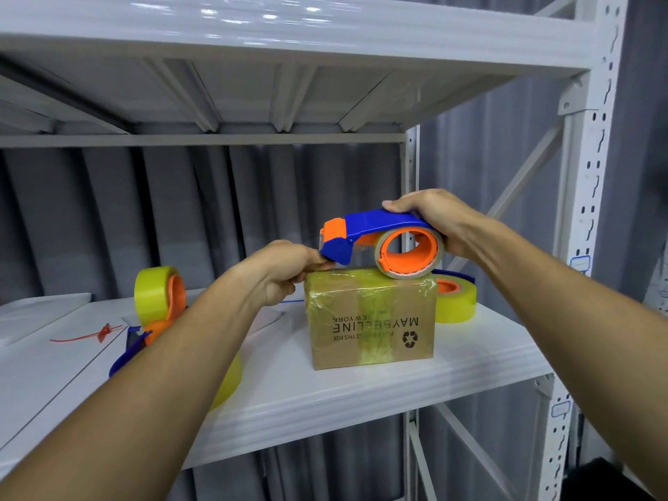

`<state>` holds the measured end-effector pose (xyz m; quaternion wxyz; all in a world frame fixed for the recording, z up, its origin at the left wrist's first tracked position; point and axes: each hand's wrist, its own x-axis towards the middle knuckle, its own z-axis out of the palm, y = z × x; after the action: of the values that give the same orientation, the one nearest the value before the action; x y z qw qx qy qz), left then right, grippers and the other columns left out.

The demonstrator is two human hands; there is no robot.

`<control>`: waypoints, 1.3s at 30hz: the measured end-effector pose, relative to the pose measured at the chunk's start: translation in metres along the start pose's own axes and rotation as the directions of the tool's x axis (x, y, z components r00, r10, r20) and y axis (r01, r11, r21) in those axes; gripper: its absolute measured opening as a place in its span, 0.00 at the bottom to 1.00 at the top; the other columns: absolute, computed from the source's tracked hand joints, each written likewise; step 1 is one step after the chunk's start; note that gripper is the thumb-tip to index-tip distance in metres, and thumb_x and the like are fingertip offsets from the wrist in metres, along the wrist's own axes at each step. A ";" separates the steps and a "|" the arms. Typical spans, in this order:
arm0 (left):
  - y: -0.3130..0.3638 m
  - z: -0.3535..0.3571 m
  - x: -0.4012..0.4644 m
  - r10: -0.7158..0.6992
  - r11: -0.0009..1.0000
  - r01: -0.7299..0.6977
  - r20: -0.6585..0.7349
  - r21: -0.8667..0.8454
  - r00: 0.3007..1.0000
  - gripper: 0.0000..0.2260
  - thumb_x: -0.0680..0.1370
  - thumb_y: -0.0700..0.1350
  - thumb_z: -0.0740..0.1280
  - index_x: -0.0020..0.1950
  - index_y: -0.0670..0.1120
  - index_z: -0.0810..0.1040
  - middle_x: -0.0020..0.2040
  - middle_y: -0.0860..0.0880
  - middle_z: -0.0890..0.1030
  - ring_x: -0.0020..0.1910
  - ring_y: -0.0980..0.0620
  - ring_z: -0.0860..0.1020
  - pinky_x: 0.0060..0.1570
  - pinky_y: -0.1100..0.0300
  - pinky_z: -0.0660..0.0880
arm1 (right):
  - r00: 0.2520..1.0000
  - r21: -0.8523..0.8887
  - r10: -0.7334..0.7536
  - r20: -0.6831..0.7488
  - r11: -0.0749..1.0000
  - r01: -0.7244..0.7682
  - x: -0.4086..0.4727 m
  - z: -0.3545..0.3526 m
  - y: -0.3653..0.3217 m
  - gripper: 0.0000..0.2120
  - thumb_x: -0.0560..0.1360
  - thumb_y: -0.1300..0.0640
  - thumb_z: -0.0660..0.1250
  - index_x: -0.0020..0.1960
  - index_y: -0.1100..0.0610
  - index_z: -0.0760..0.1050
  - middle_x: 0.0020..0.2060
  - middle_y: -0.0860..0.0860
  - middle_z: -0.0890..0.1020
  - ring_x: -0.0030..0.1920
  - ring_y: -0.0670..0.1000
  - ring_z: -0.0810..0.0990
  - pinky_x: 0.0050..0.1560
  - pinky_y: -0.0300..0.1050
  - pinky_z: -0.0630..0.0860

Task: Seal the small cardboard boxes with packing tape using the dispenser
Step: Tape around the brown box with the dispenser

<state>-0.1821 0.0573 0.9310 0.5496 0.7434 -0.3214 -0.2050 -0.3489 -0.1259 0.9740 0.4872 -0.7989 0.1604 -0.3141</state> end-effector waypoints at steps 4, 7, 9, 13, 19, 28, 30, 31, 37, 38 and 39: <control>0.004 0.001 0.000 0.013 0.999 -0.016 0.057 0.048 0.998 0.03 0.77 0.44 0.70 0.49 0.48 0.84 0.30 0.55 0.77 0.33 0.54 0.60 0.35 0.60 0.59 | 1.000 -0.006 -0.004 0.021 1.000 0.004 0.000 0.000 0.000 0.15 0.76 0.45 0.70 0.53 0.57 0.79 0.39 0.50 0.87 0.36 0.48 0.86 0.34 0.38 0.80; 0.002 0.001 0.002 0.038 0.997 -0.041 0.045 0.071 0.998 0.03 0.75 0.44 0.73 0.48 0.48 0.84 0.30 0.54 0.74 0.33 0.54 0.61 0.35 0.59 0.59 | 0.999 0.001 -0.011 0.032 1.000 0.011 0.000 -0.001 0.001 0.15 0.76 0.45 0.70 0.53 0.57 0.79 0.39 0.50 0.87 0.37 0.48 0.86 0.35 0.38 0.80; 0.000 0.000 0.003 0.037 0.997 -0.039 0.033 0.072 0.999 0.04 0.74 0.44 0.74 0.48 0.48 0.83 0.30 0.53 0.73 0.33 0.53 0.61 0.35 0.59 0.58 | 0.999 -0.007 -0.015 0.037 1.000 0.015 0.001 -0.002 0.001 0.15 0.76 0.45 0.70 0.52 0.57 0.79 0.39 0.50 0.87 0.37 0.48 0.86 0.35 0.38 0.80; 0.003 0.000 0.004 0.046 0.991 -0.042 -0.035 0.126 0.998 0.05 0.73 0.44 0.74 0.46 0.46 0.82 0.34 0.51 0.73 0.38 0.51 0.64 0.32 0.60 0.60 | 0.999 -0.043 -0.016 0.034 0.999 0.018 0.004 0.000 0.000 0.14 0.76 0.45 0.70 0.51 0.56 0.79 0.38 0.50 0.87 0.36 0.48 0.86 0.33 0.37 0.79; 0.010 0.000 0.000 0.032 0.976 -0.010 -0.099 0.217 0.995 0.06 0.74 0.40 0.69 0.41 0.45 0.73 0.32 0.48 0.69 0.33 0.51 0.62 0.28 0.60 0.59 | 0.999 -0.090 -0.036 0.014 0.995 0.037 0.007 0.001 -0.002 0.13 0.75 0.45 0.72 0.49 0.56 0.81 0.36 0.50 0.86 0.35 0.47 0.85 0.32 0.36 0.78; 0.010 -0.004 -0.014 0.020 0.965 0.011 -0.119 0.261 0.993 0.05 0.74 0.37 0.63 0.39 0.44 0.74 0.25 0.51 0.69 0.31 0.52 0.62 0.29 0.61 0.60 | 1.000 -0.133 -0.011 0.021 0.991 0.013 0.014 0.004 -0.002 0.15 0.73 0.43 0.73 0.50 0.54 0.81 0.37 0.49 0.87 0.35 0.47 0.85 0.34 0.38 0.79; 0.009 -0.005 -0.016 0.023 0.967 0.011 -0.127 0.255 0.992 0.05 0.75 0.37 0.63 0.41 0.44 0.74 0.27 0.50 0.70 0.32 0.52 0.62 0.30 0.60 0.60 | 0.999 -0.145 -0.003 0.032 0.989 0.008 0.017 0.005 -0.003 0.16 0.73 0.42 0.73 0.51 0.54 0.81 0.39 0.50 0.87 0.37 0.49 0.86 0.39 0.41 0.80; 0.008 -0.006 -0.017 0.025 0.966 0.010 -0.131 0.257 0.991 0.04 0.76 0.37 0.63 0.41 0.44 0.74 0.29 0.49 0.70 0.32 0.52 0.62 0.30 0.60 0.61 | 0.999 -0.151 0.005 0.040 0.989 0.001 0.018 0.005 -0.003 0.17 0.72 0.42 0.74 0.52 0.54 0.81 0.40 0.51 0.87 0.38 0.49 0.86 0.41 0.42 0.80; 0.010 -0.006 -0.018 0.100 0.938 -0.050 -0.131 0.343 0.986 0.07 0.78 0.39 0.64 0.40 0.43 0.72 0.41 0.45 0.72 0.34 0.52 0.64 0.32 0.60 0.60 | 0.996 -0.158 0.071 0.056 0.985 -0.061 0.019 0.005 -0.008 0.20 0.72 0.42 0.74 0.54 0.56 0.79 0.40 0.51 0.87 0.39 0.51 0.86 0.45 0.45 0.82; 0.010 -0.007 -0.018 0.121 0.930 -0.064 -0.138 0.361 0.983 0.08 0.79 0.38 0.64 0.39 0.43 0.72 0.39 0.46 0.71 0.34 0.52 0.64 0.31 0.60 0.60 | 0.995 -0.160 0.081 0.056 0.985 -0.072 0.019 0.005 -0.009 0.20 0.72 0.42 0.74 0.55 0.57 0.79 0.39 0.51 0.87 0.39 0.51 0.86 0.45 0.44 0.82; 0.011 -0.008 -0.019 0.134 0.925 -0.069 -0.150 0.374 0.980 0.08 0.79 0.38 0.64 0.39 0.42 0.72 0.38 0.47 0.70 0.33 0.53 0.64 0.31 0.60 0.61 | 0.994 -0.162 0.090 0.060 0.984 -0.079 0.019 0.006 -0.010 0.20 0.72 0.43 0.74 0.55 0.57 0.78 0.39 0.51 0.87 0.39 0.51 0.86 0.43 0.44 0.82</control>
<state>-0.1932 0.0738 0.9427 0.4365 0.8302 -0.3434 -0.0473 -0.3315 -0.1277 0.9875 0.4397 -0.8379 0.2022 -0.2525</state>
